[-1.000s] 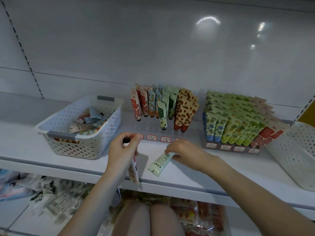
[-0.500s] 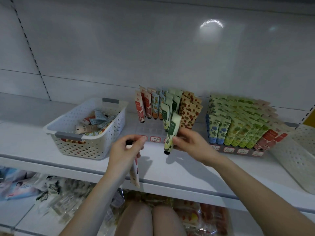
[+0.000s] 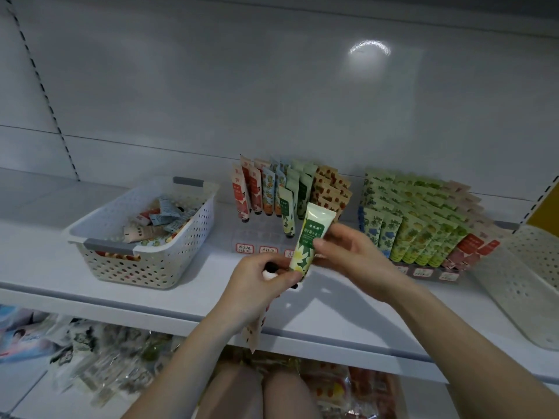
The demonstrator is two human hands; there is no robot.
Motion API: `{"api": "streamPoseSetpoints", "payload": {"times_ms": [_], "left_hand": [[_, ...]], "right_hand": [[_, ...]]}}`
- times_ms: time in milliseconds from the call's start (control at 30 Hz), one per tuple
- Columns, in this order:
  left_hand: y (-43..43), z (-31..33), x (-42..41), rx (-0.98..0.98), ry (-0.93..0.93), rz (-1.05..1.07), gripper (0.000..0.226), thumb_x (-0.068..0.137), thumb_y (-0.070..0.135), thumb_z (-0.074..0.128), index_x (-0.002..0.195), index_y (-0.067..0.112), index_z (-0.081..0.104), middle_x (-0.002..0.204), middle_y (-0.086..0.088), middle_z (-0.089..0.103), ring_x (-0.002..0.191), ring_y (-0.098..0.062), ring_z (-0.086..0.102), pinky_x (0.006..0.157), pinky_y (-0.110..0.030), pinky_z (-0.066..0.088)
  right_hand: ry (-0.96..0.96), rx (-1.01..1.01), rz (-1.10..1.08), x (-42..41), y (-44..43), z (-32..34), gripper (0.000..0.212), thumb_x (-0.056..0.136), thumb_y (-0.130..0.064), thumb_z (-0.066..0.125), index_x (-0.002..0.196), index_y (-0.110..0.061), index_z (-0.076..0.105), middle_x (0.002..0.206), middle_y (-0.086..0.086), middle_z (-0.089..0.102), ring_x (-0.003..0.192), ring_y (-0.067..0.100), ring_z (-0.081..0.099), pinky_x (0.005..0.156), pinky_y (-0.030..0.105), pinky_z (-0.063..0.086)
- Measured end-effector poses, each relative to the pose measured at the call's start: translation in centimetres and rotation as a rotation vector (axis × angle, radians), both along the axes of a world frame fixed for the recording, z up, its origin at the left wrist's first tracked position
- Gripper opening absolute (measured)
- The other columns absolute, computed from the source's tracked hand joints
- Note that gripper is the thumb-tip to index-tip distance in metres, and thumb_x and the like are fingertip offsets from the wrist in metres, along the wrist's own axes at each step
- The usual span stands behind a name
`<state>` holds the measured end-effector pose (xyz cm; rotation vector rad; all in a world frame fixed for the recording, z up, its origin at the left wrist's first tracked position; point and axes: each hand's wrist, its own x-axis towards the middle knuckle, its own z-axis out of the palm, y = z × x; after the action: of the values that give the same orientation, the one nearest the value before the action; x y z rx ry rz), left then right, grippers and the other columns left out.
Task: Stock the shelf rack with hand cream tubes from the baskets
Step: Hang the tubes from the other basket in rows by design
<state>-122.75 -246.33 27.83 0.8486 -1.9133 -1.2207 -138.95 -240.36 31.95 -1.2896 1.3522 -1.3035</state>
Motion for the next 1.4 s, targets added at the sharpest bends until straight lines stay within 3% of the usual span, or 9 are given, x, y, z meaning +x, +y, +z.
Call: {"api": "streamPoseSetpoints", "payload": {"times_ms": [167,300,433,533,733,833,933,1100,1400], "left_hand": [[-1.3,-0.3,-1.0,-0.06,-0.136,0.041,0.023,0.082,0.027,0.069,0.097,0.011,0.07,0.089,0.007,0.067,0.086,-0.008,0.059,0.073,-0.028,0.049],[-3.7,0.5,-1.7,-0.171,-0.212,0.196,0.015,0.09,0.02,0.06,0.096,0.009,0.068,0.088,0.004,0.062,0.085,-0.012,0.058,0.072,-0.02,0.041],[-6.8,1.0,-3.2,-0.234,-0.332,0.415,0.018,0.091,0.015,0.052,0.093,0.008,0.068,0.094,-0.009,0.068,0.091,-0.029,0.062,0.069,-0.032,0.047],[-8.6,1.1,-4.8,-0.253,-0.436,0.408,0.02,0.091,0.021,0.054,0.101,0.008,0.065,0.102,-0.009,0.066,0.096,-0.03,0.06,0.066,-0.028,0.04],[-11.2,0.4,-6.9,-0.153,-0.606,0.224,0.04,0.091,0.034,0.055,0.121,0.007,0.054,0.122,-0.008,0.058,0.107,-0.025,0.057,0.082,-0.03,0.045],[-11.5,-0.1,-7.3,-0.156,-0.613,0.219,0.042,0.091,0.036,0.055,0.124,0.011,0.053,0.125,-0.005,0.057,0.11,-0.024,0.056,0.084,-0.029,0.043],[-11.8,-0.6,-7.7,-0.139,-0.575,0.229,0.042,0.088,0.039,0.059,0.124,0.016,0.055,0.124,-0.002,0.06,0.108,-0.023,0.058,0.087,-0.03,0.046],[-11.9,-1.1,-7.9,-0.131,-0.523,0.233,0.039,0.088,0.037,0.061,0.121,0.018,0.058,0.122,0.001,0.061,0.108,-0.021,0.059,0.087,-0.032,0.047],[-11.9,-1.4,-7.9,-0.136,-0.477,0.238,0.037,0.087,0.037,0.062,0.119,0.02,0.06,0.121,0.003,0.062,0.105,-0.018,0.059,0.078,-0.027,0.042]], "right_hand": [[0.314,-0.063,-0.227,-1.2,-1.1,2.4,0.011,0.086,-0.013,0.063,0.087,-0.024,0.064,0.081,0.001,0.068,0.072,0.015,0.064,0.061,0.017,0.054],[0.502,-0.128,-0.393,-2.7,-2.8,5.2,0.023,0.085,-0.02,0.065,0.106,-0.012,0.065,0.089,0.006,0.07,0.08,0.018,0.069,0.078,0.03,0.057],[0.675,-0.217,-0.497,-3.7,-5.9,8.6,0.015,0.09,-0.014,0.057,0.091,-0.008,0.07,0.088,0.01,0.071,0.085,0.025,0.068,0.086,0.042,0.054],[0.836,-0.227,-0.49,-4.1,-8.1,9.6,0.017,0.089,-0.008,0.054,0.087,-0.002,0.069,0.086,0.014,0.07,0.084,0.025,0.068,0.084,0.032,0.054],[0.99,-0.151,-0.486,-4.8,-11.2,8.1,0.019,0.089,-0.006,0.053,0.091,0.005,0.068,0.095,0.013,0.069,0.084,0.019,0.064,0.07,0.011,0.047],[1.019,-0.092,-0.474,-4.9,-11.8,6.9,0.021,0.09,-0.006,0.052,0.095,0.007,0.067,0.098,0.015,0.068,0.089,0.024,0.065,0.078,0.025,0.051],[1.095,-0.042,-0.47,-4.9,-12.3,5.8,0.022,0.09,-0.008,0.051,0.097,0.004,0.068,0.101,0.014,0.067,0.092,0.022,0.062,0.07,0.021,0.045],[1.138,0.003,-0.462,-5.0,-12.9,4.3,0.021,0.09,-0.012,0.052,0.094,0.0,0.069,0.097,0.014,0.068,0.087,0.026,0.063,0.075,0.034,0.054],[1.304,0.091,-0.454,-4.5,-13.6,3.5,0.022,0.093,-0.023,0.05,0.097,-0.01,0.068,0.1,0.005,0.065,0.092,0.024,0.061,0.064,0.029,0.04]]}}
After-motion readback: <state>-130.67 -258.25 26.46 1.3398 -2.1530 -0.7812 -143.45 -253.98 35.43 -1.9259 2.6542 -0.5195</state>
